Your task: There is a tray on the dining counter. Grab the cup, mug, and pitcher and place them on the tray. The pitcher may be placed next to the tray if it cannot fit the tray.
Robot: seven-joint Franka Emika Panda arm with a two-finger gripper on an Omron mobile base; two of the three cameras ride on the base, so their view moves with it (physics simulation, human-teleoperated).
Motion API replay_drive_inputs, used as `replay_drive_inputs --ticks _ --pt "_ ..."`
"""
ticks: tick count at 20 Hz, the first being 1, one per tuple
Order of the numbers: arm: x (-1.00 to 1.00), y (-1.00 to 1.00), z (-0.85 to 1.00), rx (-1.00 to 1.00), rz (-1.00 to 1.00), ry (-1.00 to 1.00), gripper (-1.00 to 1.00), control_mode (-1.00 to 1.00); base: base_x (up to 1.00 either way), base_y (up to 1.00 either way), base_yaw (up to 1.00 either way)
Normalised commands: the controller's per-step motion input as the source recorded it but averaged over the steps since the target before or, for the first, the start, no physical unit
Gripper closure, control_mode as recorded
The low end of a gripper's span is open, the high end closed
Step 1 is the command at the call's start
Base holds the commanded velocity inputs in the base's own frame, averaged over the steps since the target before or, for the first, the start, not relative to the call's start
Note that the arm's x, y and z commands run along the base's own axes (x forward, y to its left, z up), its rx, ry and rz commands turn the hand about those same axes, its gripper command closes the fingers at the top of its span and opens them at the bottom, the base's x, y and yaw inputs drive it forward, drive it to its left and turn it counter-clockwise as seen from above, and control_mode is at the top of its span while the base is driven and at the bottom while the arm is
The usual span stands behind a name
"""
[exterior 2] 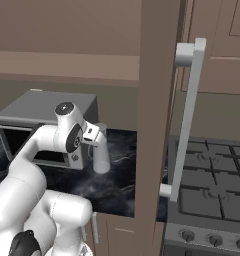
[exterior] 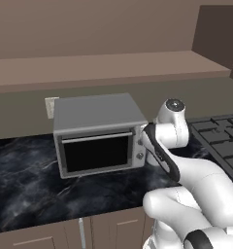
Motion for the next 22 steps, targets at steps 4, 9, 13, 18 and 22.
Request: replay_drive_inputs --ticks 4,9,13,18,22 --pt "0.00 -0.16 -0.10 0.00 -0.04 0.00 -1.00 -1.00 0.00 0.00 0.00" --pt "0.00 -0.16 0.00 0.00 -0.03 0.00 -1.00 -1.00 0.00 0.00 0.00" --pt "0.00 -0.19 0.00 0.00 -0.03 0.00 -1.00 -1.00 0.00 0.00 0.00" --pt "0.01 -0.18 -0.07 0.00 -0.02 0.00 -1.00 -1.00 0.00 0.00 0.00" --pt "0.03 -0.07 -0.10 0.00 -0.02 0.00 -1.00 -1.00 0.00 0.00 0.00"
